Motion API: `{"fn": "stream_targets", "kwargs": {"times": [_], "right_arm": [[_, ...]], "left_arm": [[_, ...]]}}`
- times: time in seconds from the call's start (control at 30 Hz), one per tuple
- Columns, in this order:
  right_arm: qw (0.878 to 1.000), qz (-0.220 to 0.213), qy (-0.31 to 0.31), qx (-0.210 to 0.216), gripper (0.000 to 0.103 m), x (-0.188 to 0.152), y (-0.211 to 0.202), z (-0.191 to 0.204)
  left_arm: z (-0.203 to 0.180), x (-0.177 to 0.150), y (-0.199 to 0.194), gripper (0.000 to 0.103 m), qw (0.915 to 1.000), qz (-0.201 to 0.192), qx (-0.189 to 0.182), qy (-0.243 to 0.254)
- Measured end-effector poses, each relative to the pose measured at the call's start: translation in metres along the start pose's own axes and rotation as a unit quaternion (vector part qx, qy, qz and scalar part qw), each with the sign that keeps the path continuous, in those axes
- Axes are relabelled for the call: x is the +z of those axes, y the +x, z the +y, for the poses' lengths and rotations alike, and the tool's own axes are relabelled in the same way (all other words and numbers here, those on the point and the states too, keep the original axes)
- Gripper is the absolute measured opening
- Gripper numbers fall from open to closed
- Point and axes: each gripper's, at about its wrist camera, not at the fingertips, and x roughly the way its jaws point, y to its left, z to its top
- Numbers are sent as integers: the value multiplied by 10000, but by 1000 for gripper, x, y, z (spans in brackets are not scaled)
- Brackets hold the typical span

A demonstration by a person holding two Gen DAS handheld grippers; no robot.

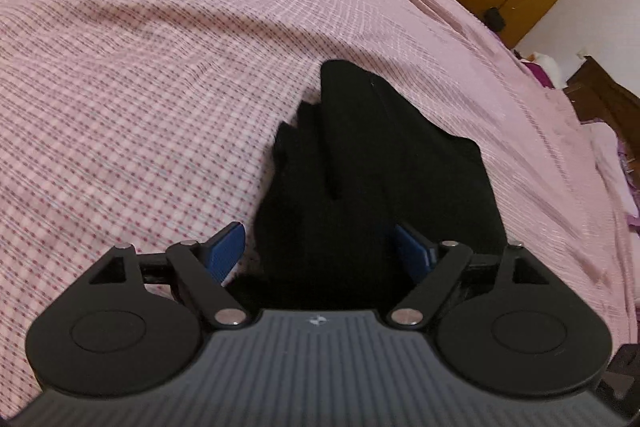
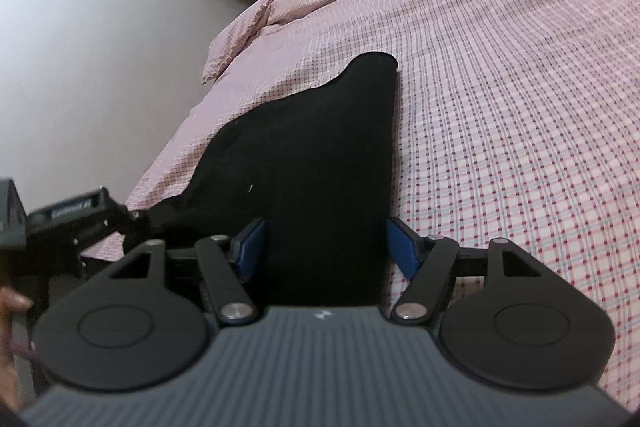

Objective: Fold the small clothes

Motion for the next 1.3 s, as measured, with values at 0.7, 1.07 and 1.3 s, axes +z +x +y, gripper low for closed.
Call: {"fn": "stream_targets", "kwargs": {"times": [0.7, 1.07, 1.3], "right_arm": [[9970, 617, -435, 195, 60, 1, -8, 0], [9989, 183, -420, 70, 76, 29, -8, -4], [9986, 430, -95, 304, 78, 31, 33, -19]], "left_arm": [[6, -30, -32, 25, 9997, 0, -184, 170], [-7, 0, -17, 89, 9993, -277, 55, 255], [-4, -6, 28, 90, 9996, 93, -40, 280]]}}
